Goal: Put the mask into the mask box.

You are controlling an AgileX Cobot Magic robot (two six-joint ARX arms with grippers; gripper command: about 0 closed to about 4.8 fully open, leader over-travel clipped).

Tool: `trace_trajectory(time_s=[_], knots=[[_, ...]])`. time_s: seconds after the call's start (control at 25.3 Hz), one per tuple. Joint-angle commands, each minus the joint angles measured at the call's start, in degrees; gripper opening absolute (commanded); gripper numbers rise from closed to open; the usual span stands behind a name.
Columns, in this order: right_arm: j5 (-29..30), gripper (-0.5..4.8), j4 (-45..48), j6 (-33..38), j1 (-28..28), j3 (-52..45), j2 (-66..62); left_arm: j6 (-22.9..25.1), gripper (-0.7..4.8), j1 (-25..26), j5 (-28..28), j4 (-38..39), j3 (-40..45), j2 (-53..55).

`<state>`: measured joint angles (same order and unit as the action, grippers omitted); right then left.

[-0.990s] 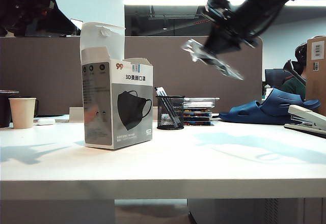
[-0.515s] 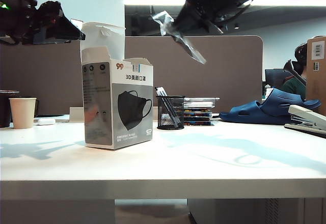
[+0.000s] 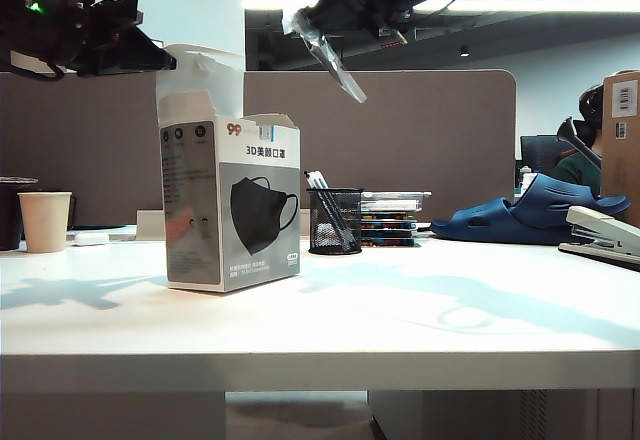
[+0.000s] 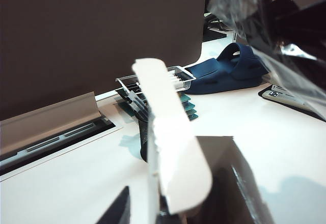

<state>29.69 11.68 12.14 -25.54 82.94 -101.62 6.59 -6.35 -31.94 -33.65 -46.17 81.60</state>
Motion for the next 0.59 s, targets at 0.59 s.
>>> trace_trajectory(time_s=[0.59], knots=[[-1.8,-0.08,33.1,4.8,-6.6,0.1,-13.0,-4.2,-0.07,0.0,-4.4,0.1,-0.2,0.1]])
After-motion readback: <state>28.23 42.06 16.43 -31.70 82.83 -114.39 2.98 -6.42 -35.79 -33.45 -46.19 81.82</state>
